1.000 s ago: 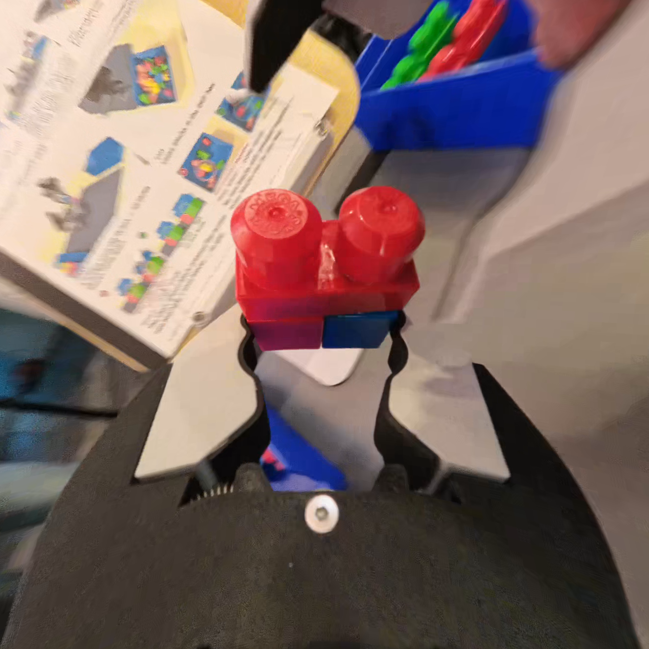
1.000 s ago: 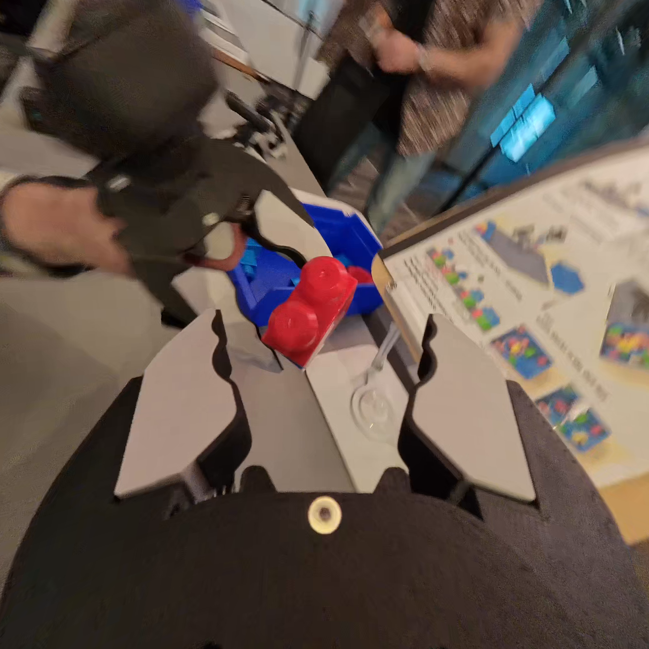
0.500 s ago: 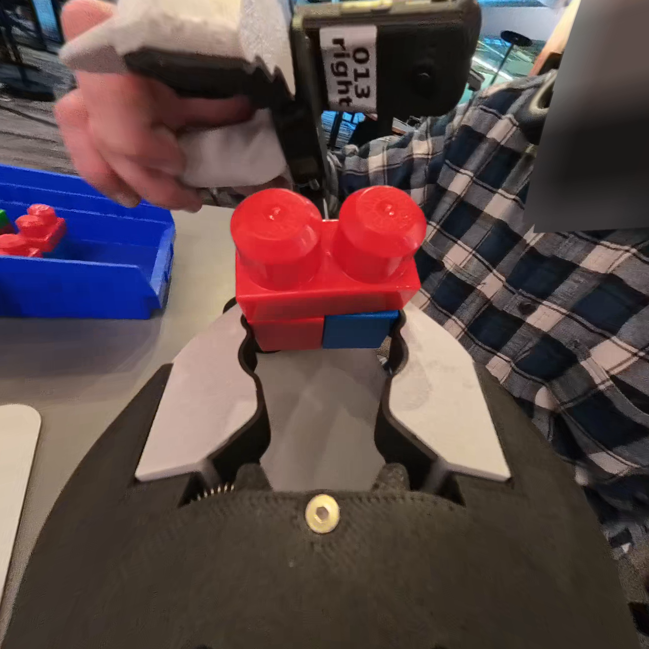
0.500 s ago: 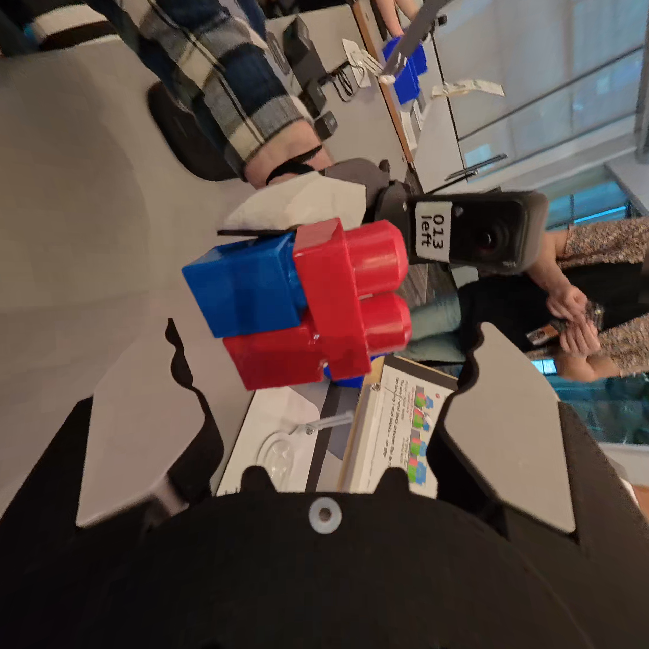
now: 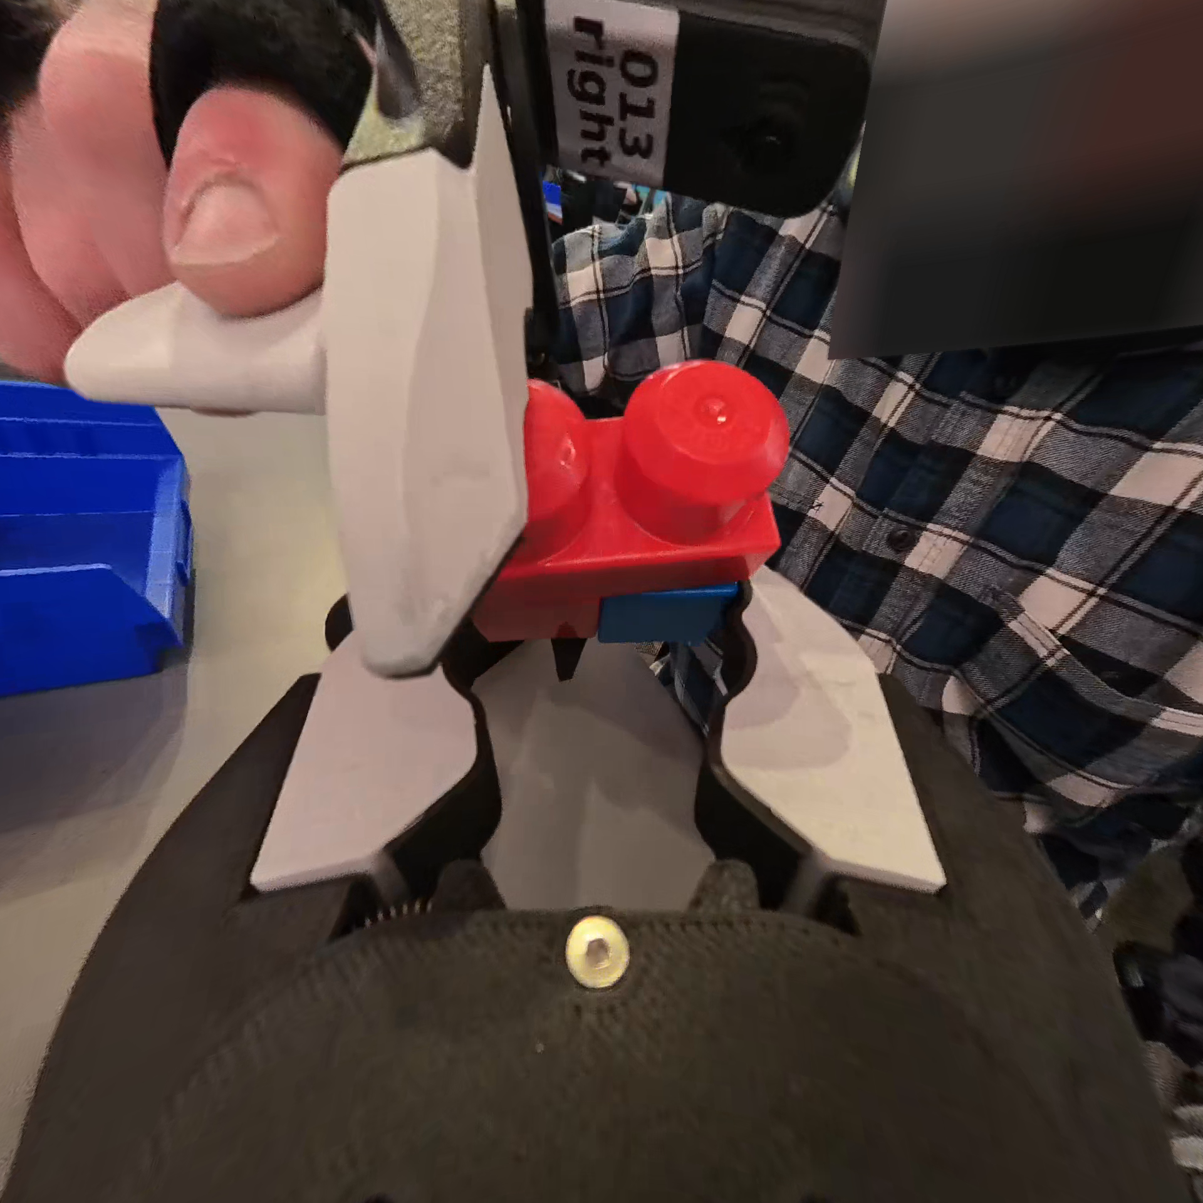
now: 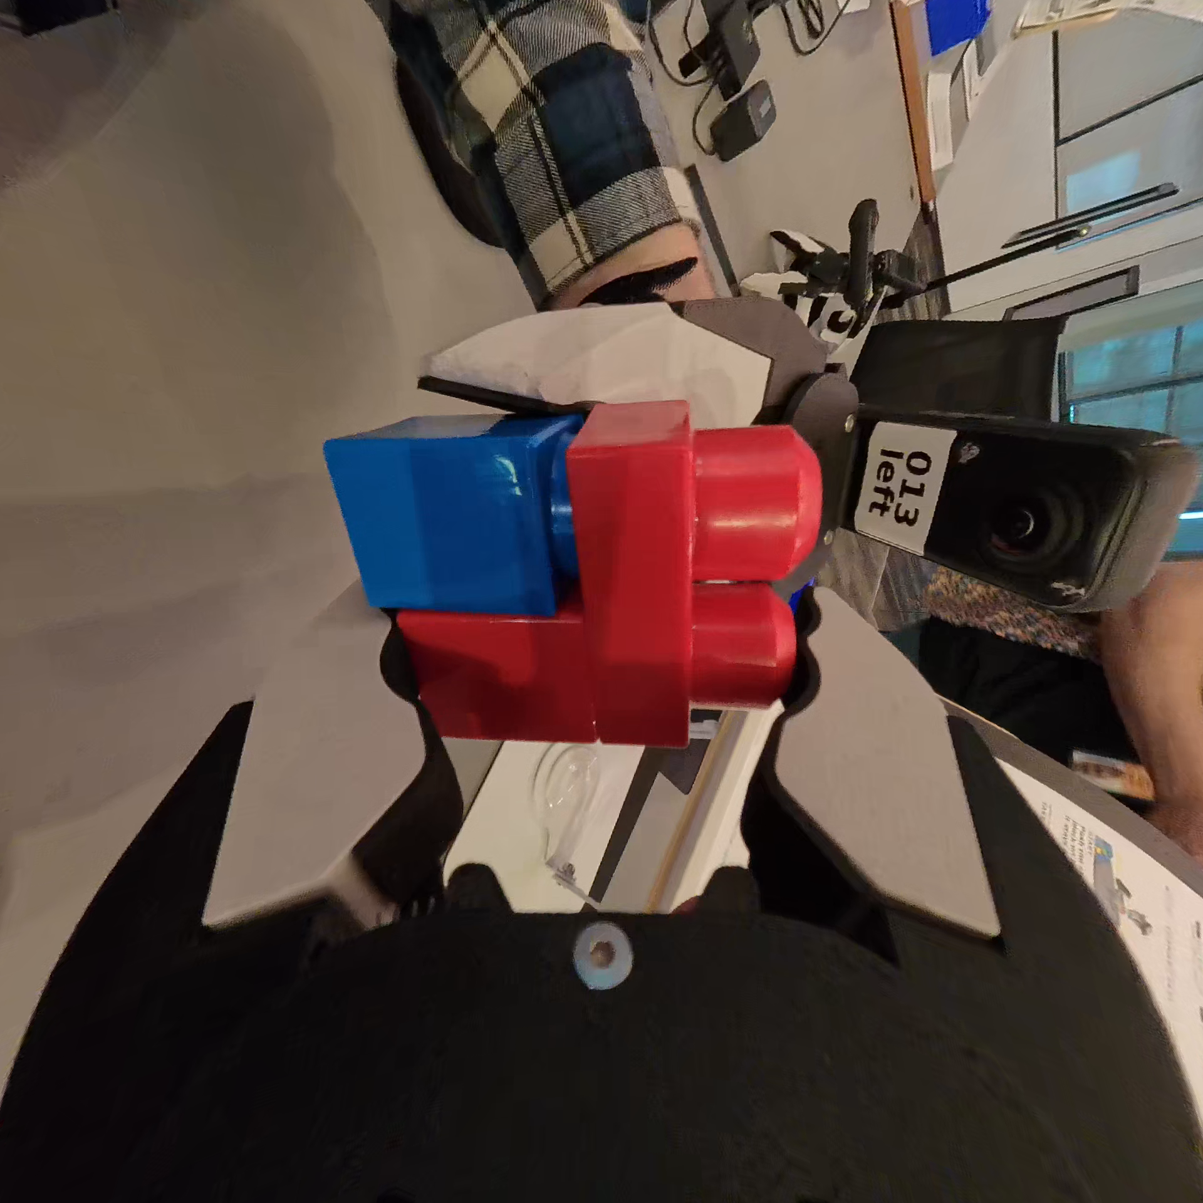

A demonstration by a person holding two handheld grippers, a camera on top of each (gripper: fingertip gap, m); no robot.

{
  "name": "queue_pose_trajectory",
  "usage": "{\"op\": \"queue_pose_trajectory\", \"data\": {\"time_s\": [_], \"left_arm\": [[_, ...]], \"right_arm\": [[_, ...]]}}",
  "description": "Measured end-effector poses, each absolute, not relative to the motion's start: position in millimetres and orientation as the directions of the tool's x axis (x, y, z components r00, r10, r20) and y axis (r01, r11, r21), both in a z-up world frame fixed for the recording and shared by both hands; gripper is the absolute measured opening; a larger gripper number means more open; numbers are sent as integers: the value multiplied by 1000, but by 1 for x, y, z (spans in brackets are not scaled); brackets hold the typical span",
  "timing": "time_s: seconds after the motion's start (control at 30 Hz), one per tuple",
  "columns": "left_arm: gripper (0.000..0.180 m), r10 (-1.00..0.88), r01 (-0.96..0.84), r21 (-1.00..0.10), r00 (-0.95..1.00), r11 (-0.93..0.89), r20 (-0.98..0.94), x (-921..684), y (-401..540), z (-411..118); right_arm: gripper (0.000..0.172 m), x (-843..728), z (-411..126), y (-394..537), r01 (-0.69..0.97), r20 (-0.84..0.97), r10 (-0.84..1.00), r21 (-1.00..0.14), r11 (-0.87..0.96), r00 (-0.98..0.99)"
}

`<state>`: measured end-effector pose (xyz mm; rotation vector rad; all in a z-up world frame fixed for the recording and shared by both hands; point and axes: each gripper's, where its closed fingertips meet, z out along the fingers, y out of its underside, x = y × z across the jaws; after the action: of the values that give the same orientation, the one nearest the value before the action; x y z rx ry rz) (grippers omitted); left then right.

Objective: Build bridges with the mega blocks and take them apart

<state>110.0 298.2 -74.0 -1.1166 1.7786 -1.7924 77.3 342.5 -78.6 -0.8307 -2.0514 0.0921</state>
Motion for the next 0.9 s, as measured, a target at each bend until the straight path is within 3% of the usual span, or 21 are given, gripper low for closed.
{"op": "queue_pose_trajectory", "data": {"time_s": [0.2,0.23,0.37,0.43,0.9], "left_arm": [[74,-735,-235,-956,-614,-176,287,112,303,-75],[74,-734,-235,-952,-609,-193,300,112,306,-74],[74,-728,-258,-946,-608,-194,316,115,306,-77],[74,-724,-266,-945,-613,-189,317,117,304,-77],[74,-711,-320,-933,-616,-168,339,127,300,-96]], "right_arm": [[114,80,-78,348,535,720,611,-392,749,-329],[137,79,-70,351,515,771,567,-375,771,-289],[130,75,-64,335,467,795,523,-353,811,-307],[114,75,-70,329,463,770,533,-352,814,-351],[103,91,-94,327,547,678,573,-292,784,-460]]}}
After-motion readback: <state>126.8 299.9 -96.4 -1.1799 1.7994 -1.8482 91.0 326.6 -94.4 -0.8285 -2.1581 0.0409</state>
